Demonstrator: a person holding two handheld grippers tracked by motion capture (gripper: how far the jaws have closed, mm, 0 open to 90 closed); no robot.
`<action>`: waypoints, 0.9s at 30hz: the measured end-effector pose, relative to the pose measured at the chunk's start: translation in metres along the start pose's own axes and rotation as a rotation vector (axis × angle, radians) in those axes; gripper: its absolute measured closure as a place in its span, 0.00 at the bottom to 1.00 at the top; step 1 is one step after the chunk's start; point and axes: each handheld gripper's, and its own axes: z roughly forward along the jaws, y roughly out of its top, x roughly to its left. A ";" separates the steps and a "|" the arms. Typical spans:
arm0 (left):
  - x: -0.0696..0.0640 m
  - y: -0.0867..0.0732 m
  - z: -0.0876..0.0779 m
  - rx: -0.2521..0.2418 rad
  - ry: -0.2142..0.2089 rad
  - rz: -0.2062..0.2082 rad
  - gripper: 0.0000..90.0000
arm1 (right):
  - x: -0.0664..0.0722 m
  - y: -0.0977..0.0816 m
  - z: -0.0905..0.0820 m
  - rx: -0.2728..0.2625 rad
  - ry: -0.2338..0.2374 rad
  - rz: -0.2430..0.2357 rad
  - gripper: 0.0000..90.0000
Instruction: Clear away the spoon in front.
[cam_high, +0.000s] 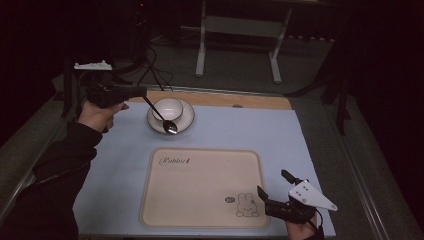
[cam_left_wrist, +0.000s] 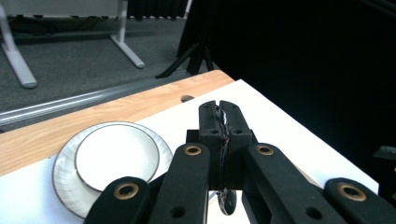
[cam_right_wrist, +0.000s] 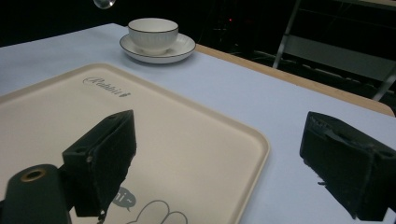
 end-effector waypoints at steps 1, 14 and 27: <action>-0.004 -0.001 0.001 0.010 -0.020 0.011 1.00 | 0.000 0.000 0.000 0.001 0.001 0.000 0.12; -0.016 -0.010 0.011 0.053 -0.096 0.048 1.00 | 0.000 0.000 0.000 0.002 0.003 -0.003 0.12; -0.035 -0.029 0.029 0.147 -0.200 0.116 1.00 | 0.001 0.000 0.000 0.003 0.008 -0.006 0.12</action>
